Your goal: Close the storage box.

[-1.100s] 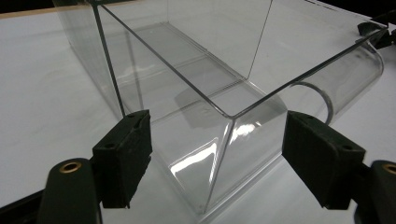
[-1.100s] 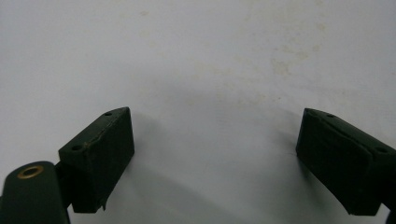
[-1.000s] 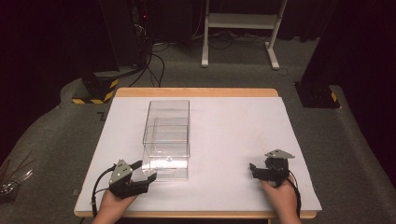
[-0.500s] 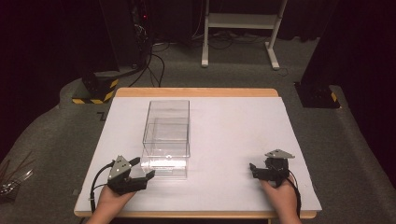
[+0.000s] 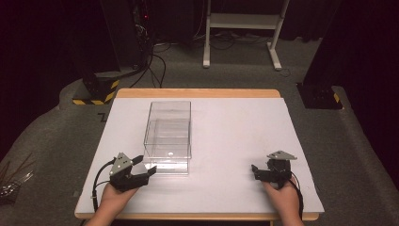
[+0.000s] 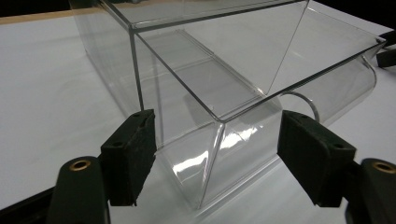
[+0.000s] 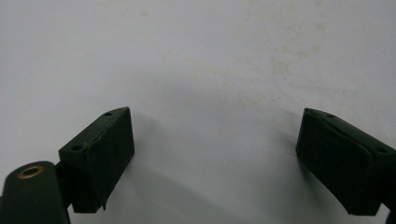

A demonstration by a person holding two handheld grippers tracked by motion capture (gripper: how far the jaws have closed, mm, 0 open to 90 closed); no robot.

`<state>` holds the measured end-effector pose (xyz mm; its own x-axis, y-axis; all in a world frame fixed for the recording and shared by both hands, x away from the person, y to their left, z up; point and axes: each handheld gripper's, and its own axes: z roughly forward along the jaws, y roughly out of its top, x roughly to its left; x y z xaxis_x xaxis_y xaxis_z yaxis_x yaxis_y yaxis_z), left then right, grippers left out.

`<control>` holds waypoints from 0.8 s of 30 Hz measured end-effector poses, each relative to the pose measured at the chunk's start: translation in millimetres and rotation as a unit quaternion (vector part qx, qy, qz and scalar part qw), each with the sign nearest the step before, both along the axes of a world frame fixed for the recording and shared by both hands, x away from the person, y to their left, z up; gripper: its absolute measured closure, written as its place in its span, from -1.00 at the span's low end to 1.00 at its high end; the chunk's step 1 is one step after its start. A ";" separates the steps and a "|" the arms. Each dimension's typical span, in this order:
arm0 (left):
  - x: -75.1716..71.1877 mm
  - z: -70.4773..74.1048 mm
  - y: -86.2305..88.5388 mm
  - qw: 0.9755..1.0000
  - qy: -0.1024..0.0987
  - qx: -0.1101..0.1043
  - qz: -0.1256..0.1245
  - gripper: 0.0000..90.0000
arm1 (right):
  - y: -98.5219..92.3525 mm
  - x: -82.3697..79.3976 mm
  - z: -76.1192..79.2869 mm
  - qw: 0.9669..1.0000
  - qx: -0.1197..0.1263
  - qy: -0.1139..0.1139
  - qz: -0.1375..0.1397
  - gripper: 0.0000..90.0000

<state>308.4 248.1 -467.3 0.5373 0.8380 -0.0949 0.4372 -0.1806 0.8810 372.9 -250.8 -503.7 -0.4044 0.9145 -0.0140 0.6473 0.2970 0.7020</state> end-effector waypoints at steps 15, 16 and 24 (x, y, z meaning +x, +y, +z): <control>13.0 -1.0 -0.4 1.000 0.007 0.005 0.023 -0.64 | 0.0 0.0 0.0 1.000 0.000 0.000 0.000 -0.75; 13.4 -0.9 -0.6 1.000 0.006 0.006 0.024 -0.64 | 0.0 -0.1 0.0 1.000 0.000 0.000 -0.001 -0.75; 17.8 -0.7 -1.5 0.999 0.007 0.006 0.033 -0.60 | 0.0 0.0 0.0 1.000 0.000 0.000 0.000 -0.75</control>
<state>326.3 246.6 -467.9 0.4791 0.8729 -0.0920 0.4600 -0.1605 0.8733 372.9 -250.8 -503.7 -0.4044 0.9145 -0.0138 0.6474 0.2969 0.7019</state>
